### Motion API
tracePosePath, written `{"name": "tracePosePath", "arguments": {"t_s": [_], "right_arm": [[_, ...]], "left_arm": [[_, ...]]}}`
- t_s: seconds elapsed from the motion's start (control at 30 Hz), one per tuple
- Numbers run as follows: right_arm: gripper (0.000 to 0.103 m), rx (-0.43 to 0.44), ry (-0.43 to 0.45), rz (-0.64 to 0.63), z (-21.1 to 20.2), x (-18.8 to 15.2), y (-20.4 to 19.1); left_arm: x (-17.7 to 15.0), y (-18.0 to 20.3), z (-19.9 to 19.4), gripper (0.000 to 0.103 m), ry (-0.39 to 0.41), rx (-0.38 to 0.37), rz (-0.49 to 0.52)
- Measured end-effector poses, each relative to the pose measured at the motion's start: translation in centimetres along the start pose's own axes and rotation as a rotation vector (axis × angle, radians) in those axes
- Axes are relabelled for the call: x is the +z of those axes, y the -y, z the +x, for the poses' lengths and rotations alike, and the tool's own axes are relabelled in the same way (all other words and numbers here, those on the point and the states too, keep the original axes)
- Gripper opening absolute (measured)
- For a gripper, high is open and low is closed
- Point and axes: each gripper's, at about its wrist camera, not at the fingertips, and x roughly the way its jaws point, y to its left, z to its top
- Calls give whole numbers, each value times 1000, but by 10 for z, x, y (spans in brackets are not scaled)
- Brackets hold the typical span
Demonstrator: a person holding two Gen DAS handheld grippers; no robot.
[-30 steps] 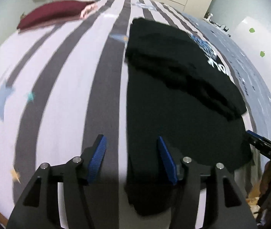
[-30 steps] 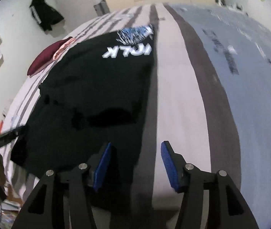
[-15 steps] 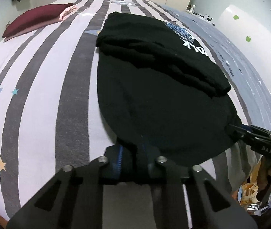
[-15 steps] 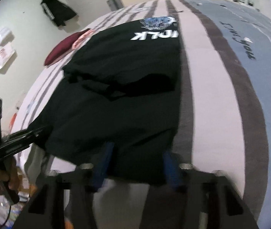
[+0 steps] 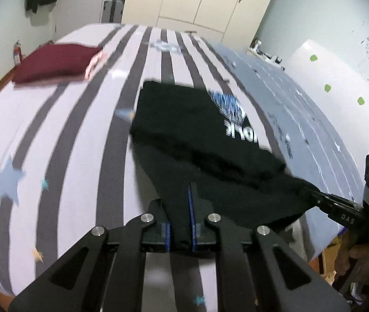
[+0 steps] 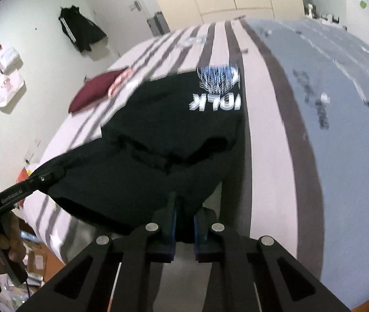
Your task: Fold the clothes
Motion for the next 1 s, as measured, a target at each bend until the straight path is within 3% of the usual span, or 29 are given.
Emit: {"name": "tracePosePath", "arguments": {"t_s": [0.2,0.3,0.5,0.7,0.87,0.9,0.93,1.0], "right_arm": [[8,11,81,14,5,79,4],[8,10,102,14,19,123,11],[8,13,41,40,92,210,39],[9,22,-100,89,183,250,77],[21,88,-107,112,200,257,90],[23,106,-103,122,201,256,93],[31,125,-99,132,201,255,95],[43,149,-88,161,202,254,103]], "left_arm": [[82,0,29,8,59,-2,15],[131,-1,67,8,49,18,30],[194,-18,166,9,-73,49,-13],[208,-39,244,11,-194,78,-101],[209,-58,255,19,-188,0,-210],[209,-60,254,25,-190,-34,-223],[209,-63,252,36,-188,-84,-246],[212,-71,249,47,-181,-147,-291]]}}
